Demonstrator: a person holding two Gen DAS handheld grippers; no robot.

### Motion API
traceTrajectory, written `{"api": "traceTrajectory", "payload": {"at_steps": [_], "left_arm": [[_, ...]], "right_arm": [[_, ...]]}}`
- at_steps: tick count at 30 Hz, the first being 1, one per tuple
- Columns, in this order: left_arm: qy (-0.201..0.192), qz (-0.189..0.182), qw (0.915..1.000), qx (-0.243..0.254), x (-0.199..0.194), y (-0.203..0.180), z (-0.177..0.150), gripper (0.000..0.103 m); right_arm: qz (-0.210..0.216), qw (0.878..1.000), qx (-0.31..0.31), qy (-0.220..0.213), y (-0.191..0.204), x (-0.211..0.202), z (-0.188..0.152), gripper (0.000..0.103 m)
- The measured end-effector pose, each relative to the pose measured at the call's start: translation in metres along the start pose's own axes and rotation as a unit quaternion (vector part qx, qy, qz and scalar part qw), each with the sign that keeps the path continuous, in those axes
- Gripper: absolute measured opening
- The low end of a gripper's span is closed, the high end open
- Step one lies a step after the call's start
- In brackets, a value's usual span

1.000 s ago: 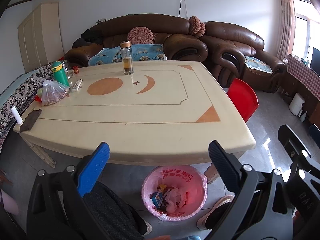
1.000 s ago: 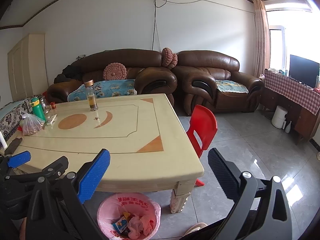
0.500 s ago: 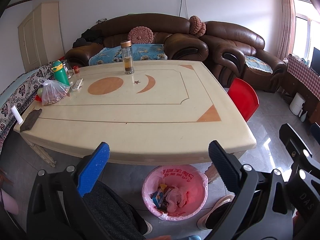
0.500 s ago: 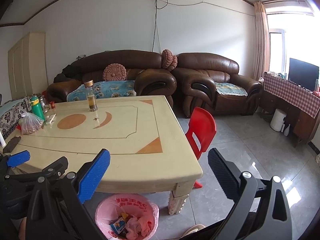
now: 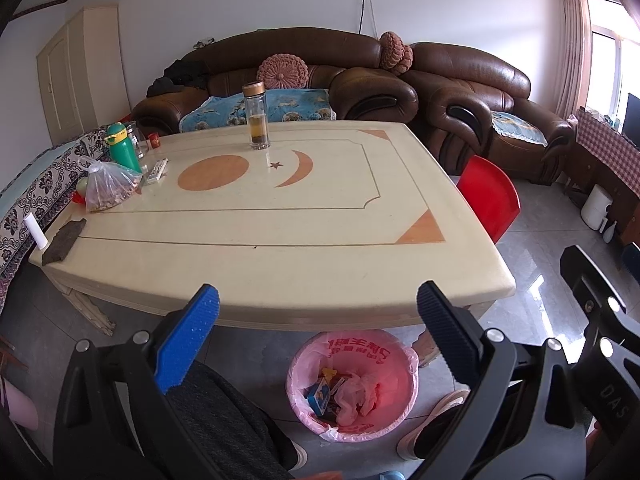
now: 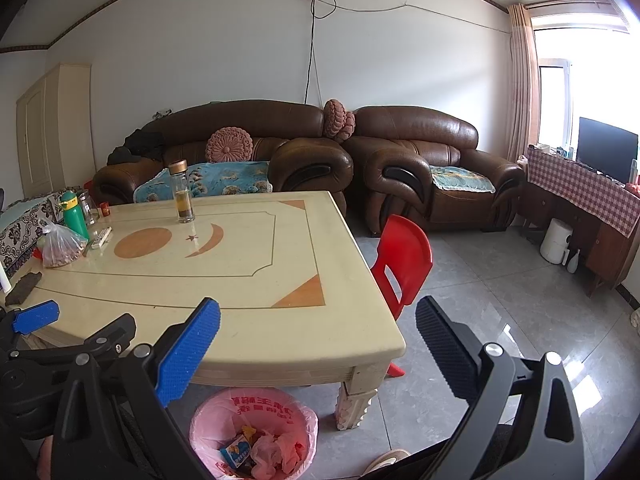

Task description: Collect trash

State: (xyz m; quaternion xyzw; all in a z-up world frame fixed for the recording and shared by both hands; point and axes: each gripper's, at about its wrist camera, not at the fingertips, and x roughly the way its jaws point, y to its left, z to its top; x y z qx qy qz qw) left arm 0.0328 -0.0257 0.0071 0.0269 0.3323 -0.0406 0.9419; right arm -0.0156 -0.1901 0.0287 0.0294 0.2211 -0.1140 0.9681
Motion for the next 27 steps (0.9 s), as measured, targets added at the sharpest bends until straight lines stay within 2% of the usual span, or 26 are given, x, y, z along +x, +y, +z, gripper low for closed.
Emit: {"api": "traceTrajectory", "payload": {"at_steps": [16,22,27], "left_arm": [[-0.005,0.006,1.0000,0.002,-0.0016,0.0000,-0.0021,0.097],[0.013,-0.003,0.9999,0.001,0.0021,-0.0002,-0.0004,0.097],[0.010,-0.002,0.9999,0.009,0.0001,-0.0027,0.0000,0.097]], "right_arm": [[0.000,1.000,-0.002,-0.005,-0.0036,-0.0010,0.0038,0.096],[0.002,1.000,-0.004,-0.008,-0.0020,-0.0034,0.0027,0.096],[0.003,1.000,-0.004,-0.009,-0.0008,-0.0036,0.0019,0.096]]}}
